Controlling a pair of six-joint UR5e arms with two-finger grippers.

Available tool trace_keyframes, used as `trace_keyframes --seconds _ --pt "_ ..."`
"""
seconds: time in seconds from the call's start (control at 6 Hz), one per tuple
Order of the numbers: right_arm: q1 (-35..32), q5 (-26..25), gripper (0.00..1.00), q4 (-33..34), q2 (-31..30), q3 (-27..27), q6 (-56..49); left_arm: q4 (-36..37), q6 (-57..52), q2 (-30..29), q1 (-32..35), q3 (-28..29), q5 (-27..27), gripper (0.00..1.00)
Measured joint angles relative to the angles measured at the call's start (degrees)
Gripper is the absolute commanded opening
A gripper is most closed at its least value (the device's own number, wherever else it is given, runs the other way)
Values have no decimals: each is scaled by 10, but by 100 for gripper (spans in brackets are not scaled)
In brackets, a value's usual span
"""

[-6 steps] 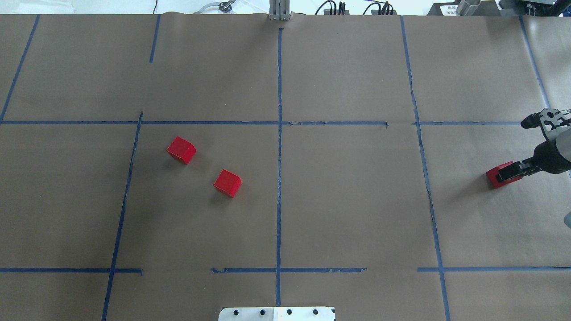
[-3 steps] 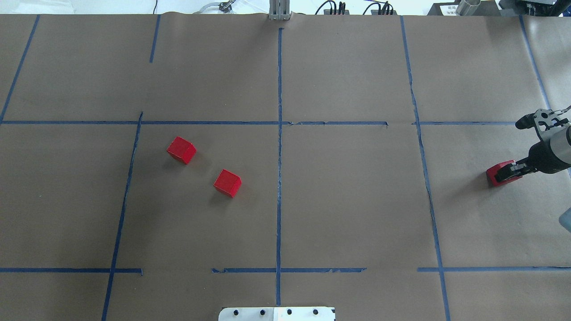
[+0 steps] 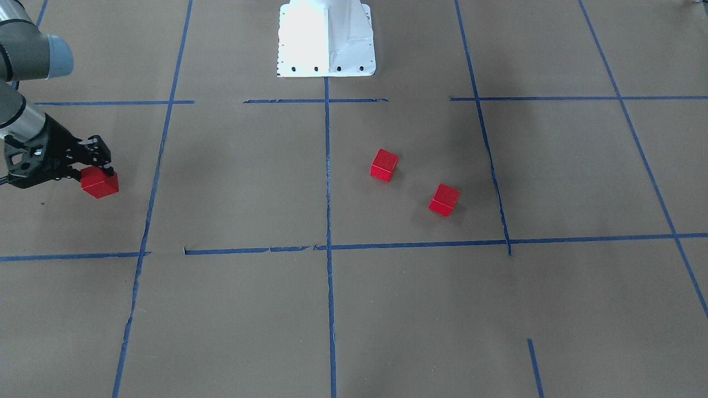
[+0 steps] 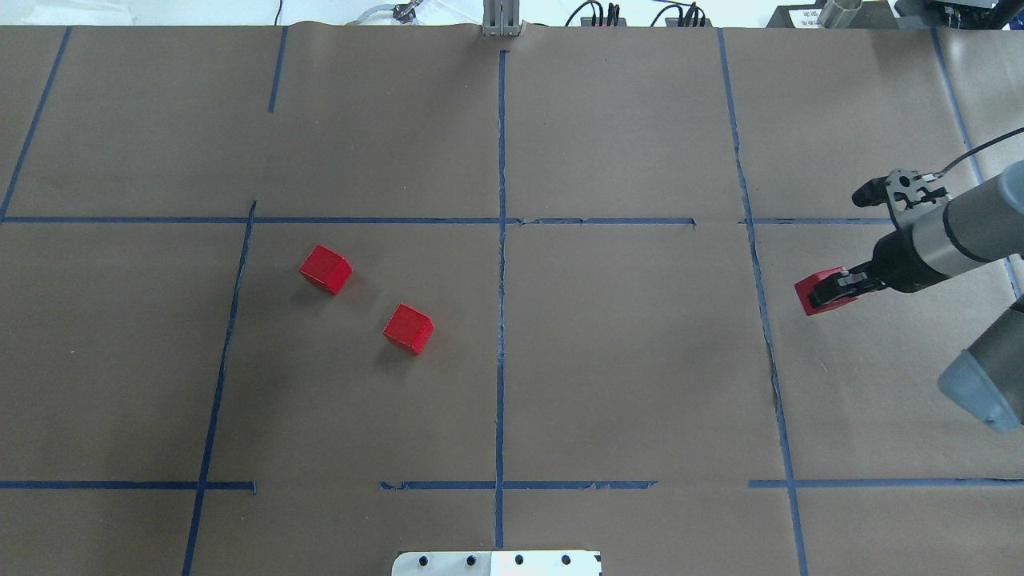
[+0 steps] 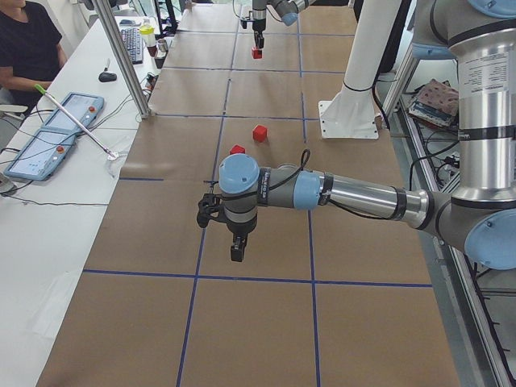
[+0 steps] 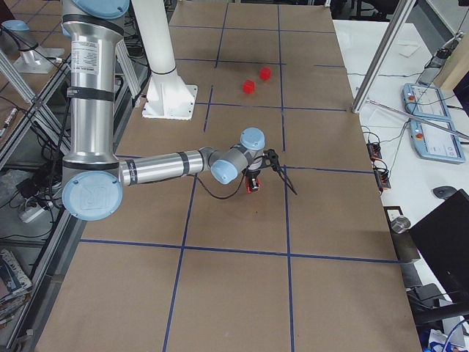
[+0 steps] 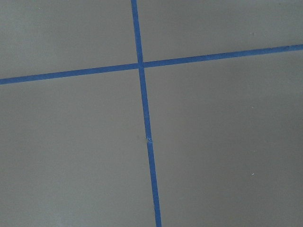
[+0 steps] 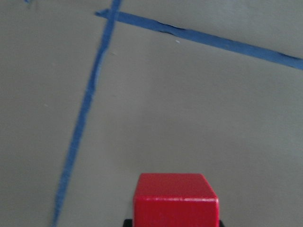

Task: Form red blocks into L shape at center
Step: 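Carry the red cube with the right gripper to the table center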

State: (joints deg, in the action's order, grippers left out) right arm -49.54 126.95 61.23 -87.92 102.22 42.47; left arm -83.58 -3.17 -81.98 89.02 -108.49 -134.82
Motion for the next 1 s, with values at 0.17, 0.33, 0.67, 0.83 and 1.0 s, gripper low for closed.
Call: trace_keyframes --seconds 0.17,0.33,0.67,0.83,1.0 --pt "44 -8 0 4 50 5 96 0 0 0 0 0 0 100" --pt "98 -35 0 16 105 6 213 0 0 0 -1 -1 0 100" --pt "201 -132 0 152 251 1 353 -4 -1 -1 -3 -1 0 100" --pt "236 -172 0 222 316 -12 379 -8 -1 -1 -4 -1 0 100" --pt "253 -190 0 246 364 -44 394 -9 0 -1 -5 -1 0 100"
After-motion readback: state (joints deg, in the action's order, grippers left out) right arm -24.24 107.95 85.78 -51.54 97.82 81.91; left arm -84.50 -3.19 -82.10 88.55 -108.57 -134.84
